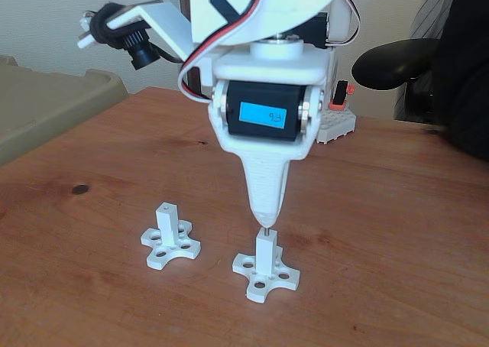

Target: Grab the screw and set it in the hole.

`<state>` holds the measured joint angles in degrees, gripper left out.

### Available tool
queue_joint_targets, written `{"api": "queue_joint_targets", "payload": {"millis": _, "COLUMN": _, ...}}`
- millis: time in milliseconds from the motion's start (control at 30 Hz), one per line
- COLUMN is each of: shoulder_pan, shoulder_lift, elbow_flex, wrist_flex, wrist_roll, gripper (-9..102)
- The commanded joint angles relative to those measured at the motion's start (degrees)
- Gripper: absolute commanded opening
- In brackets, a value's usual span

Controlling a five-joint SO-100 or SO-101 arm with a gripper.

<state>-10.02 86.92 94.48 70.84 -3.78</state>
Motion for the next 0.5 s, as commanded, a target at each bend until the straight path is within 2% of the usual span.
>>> {"api": "queue_joint_targets", "payload": {"millis": 0, "shoulder_pan": 0.09, "shoulder_lift": 1.58, "elbow_flex": -0.44, "wrist_flex": -1.32, "wrist_roll": -0.44, "gripper": -4}}
{"api": "queue_joint_targets", "payload": {"millis": 467, "shoulder_pan": 0.35, "shoulder_lift": 1.41, "elbow_flex": -0.62, "wrist_flex": -1.23, "wrist_roll": 0.26, "gripper": 2}}
